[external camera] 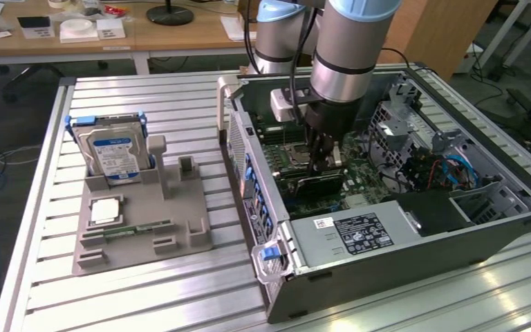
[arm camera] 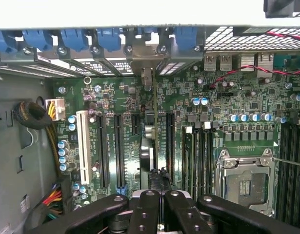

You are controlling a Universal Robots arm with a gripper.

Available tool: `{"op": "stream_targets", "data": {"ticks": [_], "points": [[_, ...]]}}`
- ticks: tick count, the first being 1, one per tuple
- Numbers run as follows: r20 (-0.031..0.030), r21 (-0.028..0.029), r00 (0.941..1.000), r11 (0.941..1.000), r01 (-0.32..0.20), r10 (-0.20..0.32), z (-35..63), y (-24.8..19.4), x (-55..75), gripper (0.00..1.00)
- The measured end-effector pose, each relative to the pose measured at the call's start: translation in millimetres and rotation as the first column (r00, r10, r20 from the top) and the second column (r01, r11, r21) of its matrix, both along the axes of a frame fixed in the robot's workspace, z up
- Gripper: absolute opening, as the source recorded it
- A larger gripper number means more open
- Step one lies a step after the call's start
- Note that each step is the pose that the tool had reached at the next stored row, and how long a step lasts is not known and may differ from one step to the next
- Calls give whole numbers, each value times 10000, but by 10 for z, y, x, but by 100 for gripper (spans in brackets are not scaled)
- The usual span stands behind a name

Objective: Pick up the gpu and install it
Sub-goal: 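Press down on the gpu until it lock into place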

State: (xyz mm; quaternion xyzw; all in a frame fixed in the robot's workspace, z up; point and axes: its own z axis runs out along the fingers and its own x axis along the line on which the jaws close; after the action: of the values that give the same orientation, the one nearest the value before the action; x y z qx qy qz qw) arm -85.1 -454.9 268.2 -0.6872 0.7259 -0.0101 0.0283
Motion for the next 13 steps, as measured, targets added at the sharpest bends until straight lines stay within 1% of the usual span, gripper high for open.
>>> {"op": "stream_targets", "data": {"ticks": [13], "points": [[9, 0, 10000, 10000, -1, 1, -37, -2, -1, 11]]}}
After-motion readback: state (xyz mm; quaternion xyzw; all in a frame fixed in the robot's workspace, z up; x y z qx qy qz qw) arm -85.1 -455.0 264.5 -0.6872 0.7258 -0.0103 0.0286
